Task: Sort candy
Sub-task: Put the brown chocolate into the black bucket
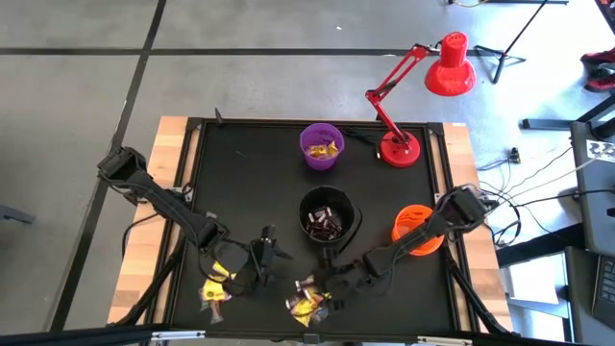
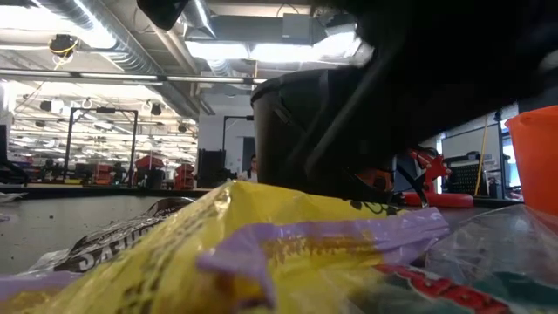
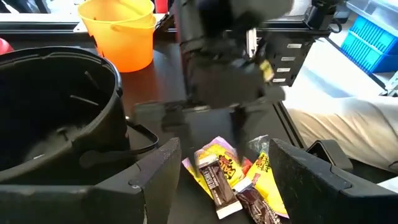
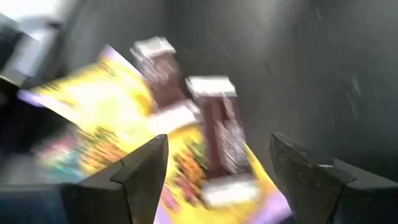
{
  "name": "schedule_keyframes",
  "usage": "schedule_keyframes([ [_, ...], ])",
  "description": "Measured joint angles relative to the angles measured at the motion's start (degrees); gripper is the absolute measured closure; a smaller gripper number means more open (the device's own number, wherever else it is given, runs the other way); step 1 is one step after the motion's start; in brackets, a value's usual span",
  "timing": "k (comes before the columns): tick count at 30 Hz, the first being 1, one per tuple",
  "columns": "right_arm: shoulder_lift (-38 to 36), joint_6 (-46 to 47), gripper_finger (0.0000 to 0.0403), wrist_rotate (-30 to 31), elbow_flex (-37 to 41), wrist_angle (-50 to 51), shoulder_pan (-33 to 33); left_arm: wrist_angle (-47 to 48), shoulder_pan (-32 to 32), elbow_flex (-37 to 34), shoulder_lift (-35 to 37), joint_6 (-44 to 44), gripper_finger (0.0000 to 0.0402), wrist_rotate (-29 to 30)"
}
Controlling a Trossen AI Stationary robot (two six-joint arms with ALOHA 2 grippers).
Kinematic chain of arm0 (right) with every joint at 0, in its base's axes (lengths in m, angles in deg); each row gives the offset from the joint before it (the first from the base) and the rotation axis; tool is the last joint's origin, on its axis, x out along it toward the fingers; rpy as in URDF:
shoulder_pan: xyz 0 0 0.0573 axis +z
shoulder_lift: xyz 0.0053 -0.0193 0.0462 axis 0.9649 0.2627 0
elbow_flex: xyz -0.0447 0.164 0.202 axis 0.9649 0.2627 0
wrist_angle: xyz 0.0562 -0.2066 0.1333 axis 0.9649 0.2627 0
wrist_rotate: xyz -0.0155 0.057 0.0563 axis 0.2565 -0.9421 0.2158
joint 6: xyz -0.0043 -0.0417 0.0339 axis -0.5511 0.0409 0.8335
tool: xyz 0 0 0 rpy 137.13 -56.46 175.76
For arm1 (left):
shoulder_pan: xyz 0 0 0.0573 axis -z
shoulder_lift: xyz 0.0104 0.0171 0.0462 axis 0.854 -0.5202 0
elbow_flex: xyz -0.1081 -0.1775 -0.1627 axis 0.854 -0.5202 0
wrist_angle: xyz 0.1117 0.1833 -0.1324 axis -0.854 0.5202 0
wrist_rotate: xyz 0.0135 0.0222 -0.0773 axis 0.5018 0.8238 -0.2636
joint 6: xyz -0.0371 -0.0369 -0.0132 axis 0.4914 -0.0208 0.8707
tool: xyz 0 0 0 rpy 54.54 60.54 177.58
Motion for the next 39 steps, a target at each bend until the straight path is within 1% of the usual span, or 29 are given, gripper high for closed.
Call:
schedule_keyframes([
  [3,0.90,1.72,0.0146,-1.37,0.10,1.44,-1.17,0.01,0.00,0.00,0.00,-0.01,0.0168,-0.02],
  [6,1.20,2.24,0.0177,-2.54,0.15,2.38,-1.37,-0.01,0.00,0.00,0.00,-0.02,0.0168,0.00],
  [16,1.59,2.19,0.0320,-3.07,0.06,2.36,-1.15,0.09,0.00,0.00,0.00,-0.07,0.0168,0.42],
  [22,1.47,2.15,0.0391,-3.60,0.06,2.25,-1.16,0.09,0.00,0.00,0.00,-0.07,0.0168,0.44],
  [24,0.99,2.13,0.0398,-4.00,0.13,2.38,-1.17,0.09,0.00,0.00,0.00,-0.08,0.0168,0.44],
  [28,-1.20,1.94,0.0390,-4.01,-0.65,2.83,-1.15,0.09,0.00,0.00,0.00,-0.09,0.0168,0.48],
  [33,-6.36,-1.89,0.0400,-3.68,-2.52,3.37,-0.36,0.11,0.00,0.00,0.00,-0.09,0.0168,0.48],
  [36,-10.94,-4.77,0.0397,-0.81,-2.87,4.08,0.66,0.13,0.00,0.00,0.00,-0.09,0.0168,0.48],
  [39,-15.69,-6.09,0.0398,4.21,-2.91,7.04,1.28,0.23,0.00,0.00,0.00,-0.11,0.0168,0.48],
])
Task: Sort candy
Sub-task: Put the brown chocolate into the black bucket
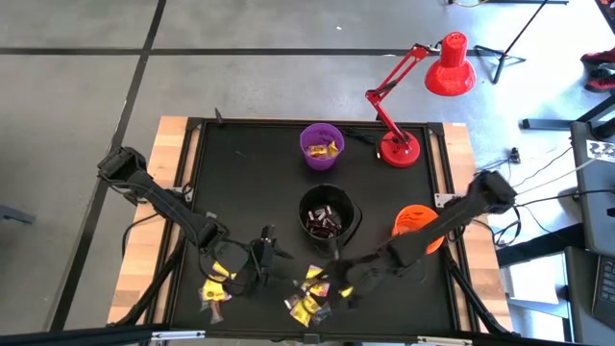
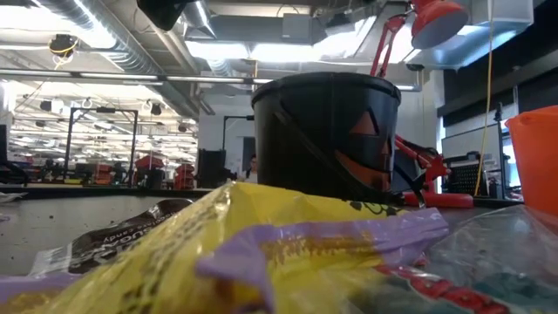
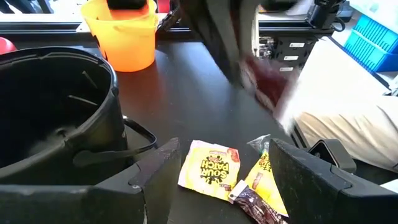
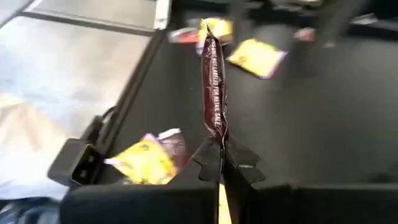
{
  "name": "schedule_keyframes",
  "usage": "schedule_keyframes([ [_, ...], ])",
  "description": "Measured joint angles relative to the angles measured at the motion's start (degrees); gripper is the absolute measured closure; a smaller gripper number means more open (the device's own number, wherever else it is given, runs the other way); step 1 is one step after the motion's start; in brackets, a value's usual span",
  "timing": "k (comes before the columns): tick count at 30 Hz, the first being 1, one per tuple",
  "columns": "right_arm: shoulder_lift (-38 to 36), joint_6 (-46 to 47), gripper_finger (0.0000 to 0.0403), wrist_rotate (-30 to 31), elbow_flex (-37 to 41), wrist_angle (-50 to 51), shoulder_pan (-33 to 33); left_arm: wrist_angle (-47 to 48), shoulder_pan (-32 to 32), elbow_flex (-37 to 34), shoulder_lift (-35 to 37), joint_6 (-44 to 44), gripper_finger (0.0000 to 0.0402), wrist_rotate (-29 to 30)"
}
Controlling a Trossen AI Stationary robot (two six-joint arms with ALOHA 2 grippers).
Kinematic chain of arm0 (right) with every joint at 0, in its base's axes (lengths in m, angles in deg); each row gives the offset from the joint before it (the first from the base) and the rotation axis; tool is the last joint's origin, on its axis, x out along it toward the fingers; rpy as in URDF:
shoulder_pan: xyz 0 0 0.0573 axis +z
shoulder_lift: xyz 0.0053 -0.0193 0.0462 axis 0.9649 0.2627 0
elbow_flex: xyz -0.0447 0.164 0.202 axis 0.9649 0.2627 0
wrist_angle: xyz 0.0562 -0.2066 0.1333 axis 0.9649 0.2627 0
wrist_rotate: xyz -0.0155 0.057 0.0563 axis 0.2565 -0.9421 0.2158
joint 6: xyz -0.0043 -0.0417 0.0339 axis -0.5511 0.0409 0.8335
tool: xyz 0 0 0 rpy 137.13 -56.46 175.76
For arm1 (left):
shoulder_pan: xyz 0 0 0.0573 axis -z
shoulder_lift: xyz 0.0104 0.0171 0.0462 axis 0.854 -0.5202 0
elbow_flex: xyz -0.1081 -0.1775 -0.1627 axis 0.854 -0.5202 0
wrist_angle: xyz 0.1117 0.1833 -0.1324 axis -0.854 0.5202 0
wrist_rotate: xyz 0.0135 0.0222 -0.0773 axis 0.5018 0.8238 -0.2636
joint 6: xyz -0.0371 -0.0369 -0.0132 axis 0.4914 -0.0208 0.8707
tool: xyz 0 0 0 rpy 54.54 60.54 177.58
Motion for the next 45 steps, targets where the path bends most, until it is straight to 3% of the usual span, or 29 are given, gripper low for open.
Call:
schedule_keyframes([
  [7,-9.50,2.81,0.0398,15.93,2.42,11.10,-0.21,-0.02,0.00,0.00,0.00,0.00,0.0168,0.00],
  [11,-14.04,7.55,0.0401,19.32,6.71,14.25,-2.07,-0.04,0.01,0.00,0.00,-0.14,0.0168,0.00],
  [17,-19.10,13.21,0.0395,19.84,13.93,14.26,-5.76,-0.13,0.00,0.00,0.00,-0.31,0.0168,0.33],
  [22,-19.83,16.10,0.0373,18.29,15.58,13.74,-7.89,-0.15,0.00,0.00,0.00,-0.33,0.0168,0.42],
  [32,-19.83,15.91,0.0225,18.46,15.54,10.90,-7.67,-0.12,0.00,0.00,0.00,0.07,0.0168,0.45],
  [35,-19.83,15.99,0.0197,17.27,15.54,10.77,-7.65,-0.33,0.32,0.03,-0.52,0.12,0.0168,-2.62],
  [45,-19.83,16.22,0.0185,15.21,15.49,10.10,-7.63,-5.64,3.19,0.07,-10.66,6.05,0.0168,-5.16],
])
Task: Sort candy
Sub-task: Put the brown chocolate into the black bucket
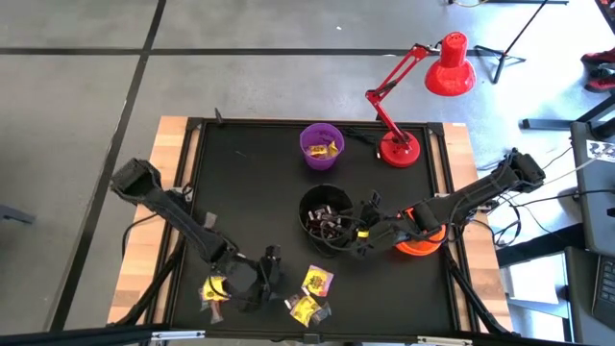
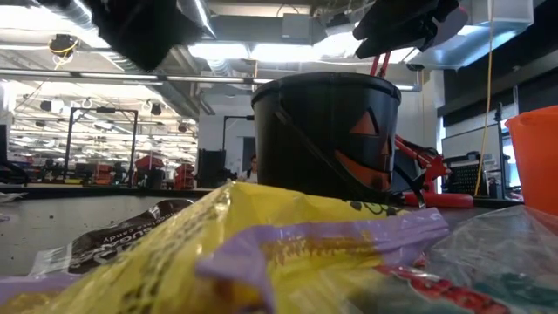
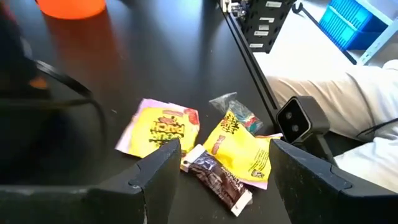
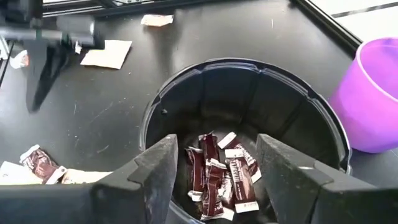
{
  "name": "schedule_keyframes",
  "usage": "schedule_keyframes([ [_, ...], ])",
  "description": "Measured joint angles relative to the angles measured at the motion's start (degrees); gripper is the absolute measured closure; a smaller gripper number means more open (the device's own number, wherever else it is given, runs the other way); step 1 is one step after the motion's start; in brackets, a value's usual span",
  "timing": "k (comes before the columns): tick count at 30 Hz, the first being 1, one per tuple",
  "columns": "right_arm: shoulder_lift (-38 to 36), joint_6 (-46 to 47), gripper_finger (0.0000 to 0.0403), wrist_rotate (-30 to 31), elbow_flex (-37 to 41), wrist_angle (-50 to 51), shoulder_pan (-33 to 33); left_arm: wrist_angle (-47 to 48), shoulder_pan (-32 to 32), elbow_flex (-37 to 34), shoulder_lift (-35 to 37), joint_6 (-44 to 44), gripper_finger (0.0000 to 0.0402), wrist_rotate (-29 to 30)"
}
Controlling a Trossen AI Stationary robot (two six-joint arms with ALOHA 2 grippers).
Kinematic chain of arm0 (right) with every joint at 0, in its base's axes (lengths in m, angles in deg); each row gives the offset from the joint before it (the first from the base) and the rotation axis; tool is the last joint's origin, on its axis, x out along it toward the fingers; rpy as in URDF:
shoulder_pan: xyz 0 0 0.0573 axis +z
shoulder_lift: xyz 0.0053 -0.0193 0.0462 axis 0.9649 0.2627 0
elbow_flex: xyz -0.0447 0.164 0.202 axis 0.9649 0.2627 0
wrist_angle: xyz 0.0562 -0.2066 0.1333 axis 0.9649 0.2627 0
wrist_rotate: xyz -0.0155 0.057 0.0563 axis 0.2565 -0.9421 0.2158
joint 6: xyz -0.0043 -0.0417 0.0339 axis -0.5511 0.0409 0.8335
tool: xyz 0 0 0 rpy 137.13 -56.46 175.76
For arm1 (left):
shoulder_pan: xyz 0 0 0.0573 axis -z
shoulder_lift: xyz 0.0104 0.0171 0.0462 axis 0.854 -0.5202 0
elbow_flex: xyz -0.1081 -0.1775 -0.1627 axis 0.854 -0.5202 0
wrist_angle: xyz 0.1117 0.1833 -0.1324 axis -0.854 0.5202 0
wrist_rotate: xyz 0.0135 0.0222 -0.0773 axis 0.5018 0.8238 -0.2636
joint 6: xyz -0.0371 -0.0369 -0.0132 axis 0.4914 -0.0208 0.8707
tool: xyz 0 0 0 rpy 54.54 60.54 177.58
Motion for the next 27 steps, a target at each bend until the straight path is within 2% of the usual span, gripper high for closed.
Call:
schedule_keyframes([
  [8,0.02,0.17,0.0185,-0.05,-0.02,0.00,0.00,-12.47,-0.02,0.00,-11.27,3.37,0.0168,-1.99],
  [17,0.07,0.17,0.0185,-0.05,-0.02,-1.18,0.00,-12.97,-0.34,-0.02,-17.27,7.63,0.0168,-0.01],
  [24,0.07,0.17,0.0185,-0.07,-0.02,-1.67,0.00,-12.86,-1.40,-0.02,-18.77,8.79,0.0168,0.16],
  [27,0.07,0.17,0.0185,-0.07,-0.02,-1.66,0.00,-11.80,-1.53,0.02,-18.78,8.58,0.0181,0.51],
])
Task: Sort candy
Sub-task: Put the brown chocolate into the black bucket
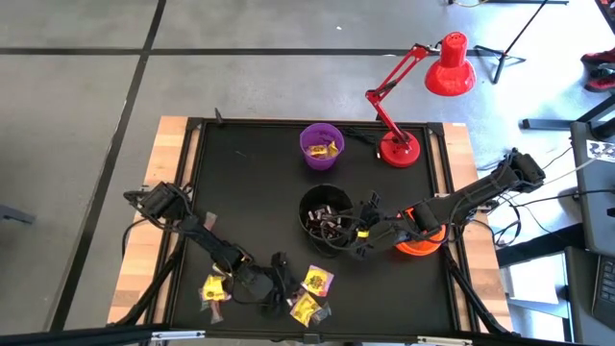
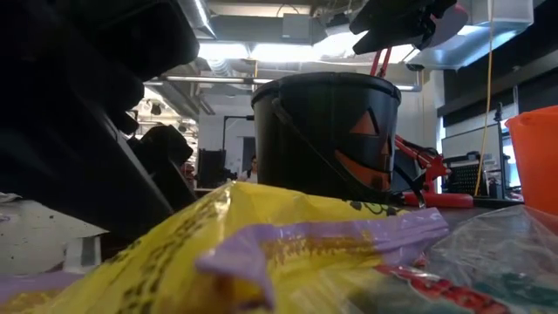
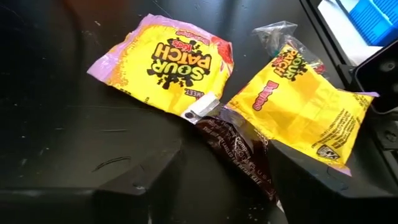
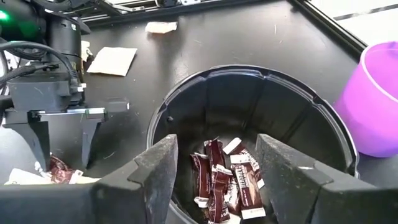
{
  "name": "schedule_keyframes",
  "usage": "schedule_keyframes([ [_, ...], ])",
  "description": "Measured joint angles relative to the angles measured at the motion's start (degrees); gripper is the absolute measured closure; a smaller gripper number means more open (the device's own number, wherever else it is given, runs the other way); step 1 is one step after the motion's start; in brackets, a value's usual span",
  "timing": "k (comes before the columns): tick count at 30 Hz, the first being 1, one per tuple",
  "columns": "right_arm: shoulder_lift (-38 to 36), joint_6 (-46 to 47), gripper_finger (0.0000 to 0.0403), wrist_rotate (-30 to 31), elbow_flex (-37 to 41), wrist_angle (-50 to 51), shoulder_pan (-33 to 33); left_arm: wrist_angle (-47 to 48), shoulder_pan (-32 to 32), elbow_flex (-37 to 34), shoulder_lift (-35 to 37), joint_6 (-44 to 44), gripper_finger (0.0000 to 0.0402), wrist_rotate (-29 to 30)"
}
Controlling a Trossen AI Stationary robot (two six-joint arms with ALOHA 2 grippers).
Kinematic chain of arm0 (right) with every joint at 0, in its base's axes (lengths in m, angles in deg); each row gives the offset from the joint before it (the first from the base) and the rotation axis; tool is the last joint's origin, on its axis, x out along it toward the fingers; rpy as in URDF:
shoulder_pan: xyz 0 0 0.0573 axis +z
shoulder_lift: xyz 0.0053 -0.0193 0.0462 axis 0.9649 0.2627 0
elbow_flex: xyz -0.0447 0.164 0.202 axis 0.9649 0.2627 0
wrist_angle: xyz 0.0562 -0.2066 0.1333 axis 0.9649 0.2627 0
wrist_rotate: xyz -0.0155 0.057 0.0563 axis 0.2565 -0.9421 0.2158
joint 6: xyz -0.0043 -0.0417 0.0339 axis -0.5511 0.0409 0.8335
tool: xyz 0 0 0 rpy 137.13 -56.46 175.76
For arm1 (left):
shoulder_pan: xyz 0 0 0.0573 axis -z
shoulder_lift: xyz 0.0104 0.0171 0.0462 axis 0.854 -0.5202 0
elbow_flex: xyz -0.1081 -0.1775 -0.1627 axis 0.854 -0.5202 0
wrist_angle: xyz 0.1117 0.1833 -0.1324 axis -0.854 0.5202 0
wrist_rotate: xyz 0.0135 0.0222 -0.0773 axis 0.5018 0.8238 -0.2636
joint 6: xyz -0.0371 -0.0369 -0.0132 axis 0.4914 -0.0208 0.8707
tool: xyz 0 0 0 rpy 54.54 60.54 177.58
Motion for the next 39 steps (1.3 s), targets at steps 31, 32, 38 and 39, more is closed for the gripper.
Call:
schedule_keyframes([
  [31,0.00,-0.22,0.0185,0.00,0.00,0.11,0.00,13.09,-0.42,-0.11,27.54,-23.81,0.0401,10.44],
  [32,0.00,-0.22,0.0185,-0.04,0.00,0.11,0.00,13.08,-0.61,-0.12,28.06,-24.00,0.0401,9.84],
  [38,0.00,-0.24,0.0185,-0.33,0.00,0.08,0.00,13.35,-2.15,-0.09,26.18,-17.12,0.0399,6.97],
  [39,0.00,-0.24,0.0185,-0.33,0.00,0.04,-0.02,13.91,-2.41,-0.09,25.14,-15.30,0.0394,6.66],
])
